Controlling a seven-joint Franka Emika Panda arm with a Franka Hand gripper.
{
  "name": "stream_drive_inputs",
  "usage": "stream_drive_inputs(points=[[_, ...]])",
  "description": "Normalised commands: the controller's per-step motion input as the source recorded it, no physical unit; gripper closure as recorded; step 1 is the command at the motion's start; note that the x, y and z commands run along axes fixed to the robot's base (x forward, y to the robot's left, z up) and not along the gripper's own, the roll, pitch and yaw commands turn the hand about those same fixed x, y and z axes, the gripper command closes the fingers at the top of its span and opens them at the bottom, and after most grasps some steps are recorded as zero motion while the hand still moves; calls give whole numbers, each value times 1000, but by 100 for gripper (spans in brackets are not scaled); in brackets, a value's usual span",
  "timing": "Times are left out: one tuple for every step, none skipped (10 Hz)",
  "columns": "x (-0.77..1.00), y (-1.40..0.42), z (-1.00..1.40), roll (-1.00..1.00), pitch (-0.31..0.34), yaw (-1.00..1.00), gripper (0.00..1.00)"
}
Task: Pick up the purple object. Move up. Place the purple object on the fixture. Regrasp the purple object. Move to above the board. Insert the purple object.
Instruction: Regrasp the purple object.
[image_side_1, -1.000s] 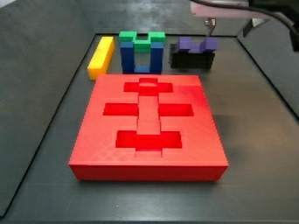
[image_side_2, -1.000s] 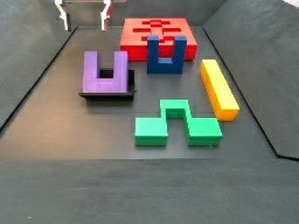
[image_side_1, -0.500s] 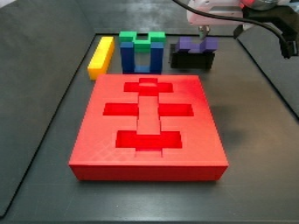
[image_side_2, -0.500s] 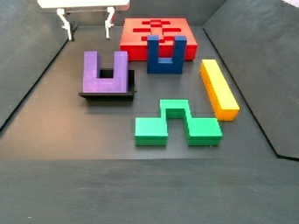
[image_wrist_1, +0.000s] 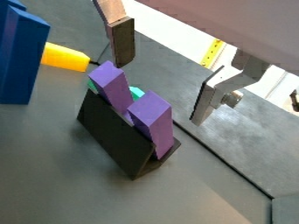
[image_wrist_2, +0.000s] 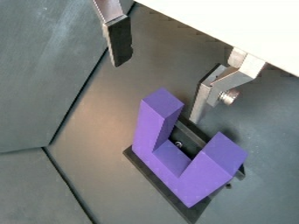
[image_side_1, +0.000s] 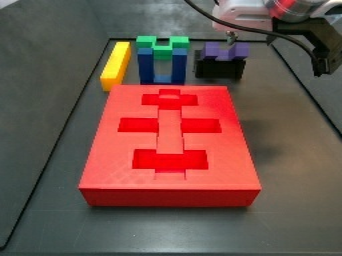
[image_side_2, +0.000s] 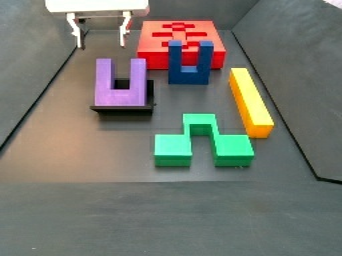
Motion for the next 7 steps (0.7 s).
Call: stream_drive_inputs(points=[[697,69,-171,234,86,20,0],[786,91,-166,231,86,111,0],[760,89,-163,220,71,117,0],[631,94,-154,229,57,194,0],[554,69,-129,237,46,246,0],[526,54,-146,251,31,234,0],[543,49,-149,249,37,231,0]])
